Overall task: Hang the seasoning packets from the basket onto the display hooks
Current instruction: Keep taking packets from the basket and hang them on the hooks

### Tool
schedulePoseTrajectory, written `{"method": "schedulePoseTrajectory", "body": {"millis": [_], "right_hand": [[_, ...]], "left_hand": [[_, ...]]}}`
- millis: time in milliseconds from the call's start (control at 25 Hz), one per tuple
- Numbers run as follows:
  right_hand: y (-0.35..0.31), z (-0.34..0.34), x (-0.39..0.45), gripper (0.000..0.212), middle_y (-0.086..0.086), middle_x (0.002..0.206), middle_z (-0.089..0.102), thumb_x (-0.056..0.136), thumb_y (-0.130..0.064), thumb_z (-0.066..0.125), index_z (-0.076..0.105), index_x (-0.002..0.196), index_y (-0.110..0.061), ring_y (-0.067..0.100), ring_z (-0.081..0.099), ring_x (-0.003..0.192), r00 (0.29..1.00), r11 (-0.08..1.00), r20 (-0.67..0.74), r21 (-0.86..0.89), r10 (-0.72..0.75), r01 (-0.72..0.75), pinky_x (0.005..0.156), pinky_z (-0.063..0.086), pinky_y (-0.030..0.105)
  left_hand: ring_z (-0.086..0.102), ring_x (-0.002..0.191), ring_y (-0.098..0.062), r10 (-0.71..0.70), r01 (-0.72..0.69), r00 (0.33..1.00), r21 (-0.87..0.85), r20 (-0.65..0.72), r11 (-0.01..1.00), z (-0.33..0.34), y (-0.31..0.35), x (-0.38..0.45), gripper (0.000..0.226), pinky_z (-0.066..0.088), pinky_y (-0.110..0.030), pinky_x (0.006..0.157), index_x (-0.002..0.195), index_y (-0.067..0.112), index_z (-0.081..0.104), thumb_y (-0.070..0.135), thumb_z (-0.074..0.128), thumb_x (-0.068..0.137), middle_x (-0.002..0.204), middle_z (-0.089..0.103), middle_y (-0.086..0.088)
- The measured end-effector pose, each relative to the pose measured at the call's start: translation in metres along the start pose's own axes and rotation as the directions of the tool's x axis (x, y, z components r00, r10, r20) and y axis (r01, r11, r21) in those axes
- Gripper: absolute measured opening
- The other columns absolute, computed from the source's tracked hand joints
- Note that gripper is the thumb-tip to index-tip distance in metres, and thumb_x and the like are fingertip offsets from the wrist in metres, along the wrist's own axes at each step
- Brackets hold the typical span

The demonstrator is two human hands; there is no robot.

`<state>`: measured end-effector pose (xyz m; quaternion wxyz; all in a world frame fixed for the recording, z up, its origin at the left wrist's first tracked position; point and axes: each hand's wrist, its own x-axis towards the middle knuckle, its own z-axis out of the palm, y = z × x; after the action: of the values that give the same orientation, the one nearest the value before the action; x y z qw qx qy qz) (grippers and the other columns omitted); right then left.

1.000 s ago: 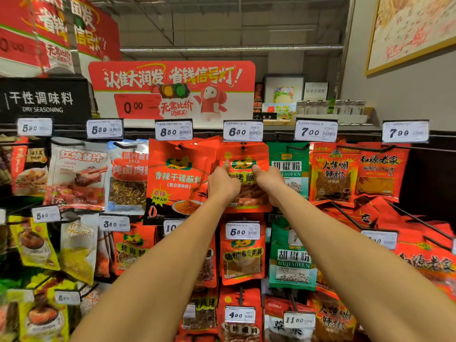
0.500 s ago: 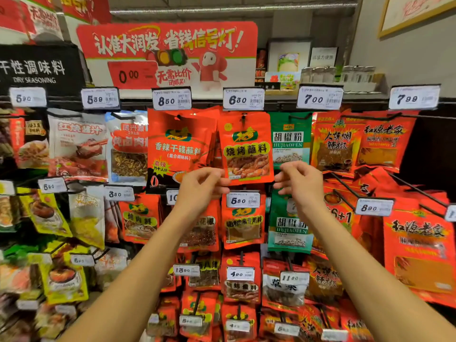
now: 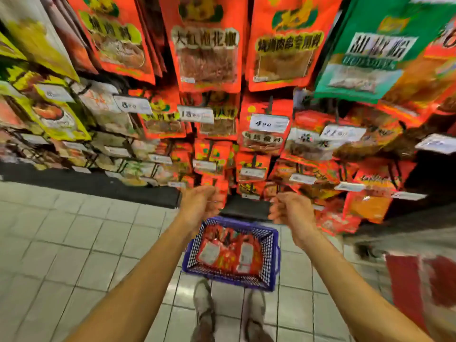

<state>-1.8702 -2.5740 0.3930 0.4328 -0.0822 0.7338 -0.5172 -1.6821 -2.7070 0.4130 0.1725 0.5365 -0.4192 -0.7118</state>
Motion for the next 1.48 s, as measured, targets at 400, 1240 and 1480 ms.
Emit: {"method": "schedulePoseTrajectory", "body": {"millis": [400, 1240, 1480], "right_hand": [[0.376, 0.042, 0.149, 0.021, 0.013, 0.059, 0.062, 0.092, -0.012, 0.059, 0.063, 0.073, -0.006, 0.025, 0.056, 0.048, 0.820, 0.806, -0.173, -0.161, 0.546, -0.570, 0.046, 0.046, 0.026], [0.561, 0.084, 0.239, 0.014, 0.010, 0.093, 0.075, 0.097, -0.008, 0.056, 0.067, 0.106, -0.010, 0.027, 0.074, 0.081, 0.888, 0.923, -0.263, 0.196, 0.376, -0.332, 0.063, 0.061, 0.039], [0.555, 0.077, 0.219, 0.032, 0.007, 0.093, 0.078, 0.100, -0.040, 0.055, 0.067, 0.112, -0.013, 0.029, 0.076, 0.086, 0.818, 0.766, 0.032, 0.332, 0.574, -0.550, 0.070, 0.063, 0.044]], "left_hand": [[0.054, 0.063, -0.024, -0.514, 0.527, 0.832, 0.009, -0.208, 0.850, -0.053, -0.320, 0.186, 0.021, 0.043, -0.029, 0.062, 0.083, 0.011, 0.062, 0.007, 0.048, 0.098, 0.077, 0.061, -0.012], [0.067, 0.090, -0.020, -0.700, 0.703, 0.711, -0.033, 0.073, 0.710, -0.029, -0.558, 0.312, 0.013, 0.054, -0.035, 0.080, 0.100, 0.021, 0.065, 0.033, 0.061, 0.098, 0.099, 0.070, -0.006], [0.072, 0.101, -0.039, -0.606, 0.594, 0.795, -0.196, -0.002, 0.780, -0.038, -0.544, 0.317, 0.029, 0.058, -0.060, 0.083, 0.121, 0.013, 0.066, 0.007, 0.064, 0.093, 0.109, 0.076, -0.013]]}}
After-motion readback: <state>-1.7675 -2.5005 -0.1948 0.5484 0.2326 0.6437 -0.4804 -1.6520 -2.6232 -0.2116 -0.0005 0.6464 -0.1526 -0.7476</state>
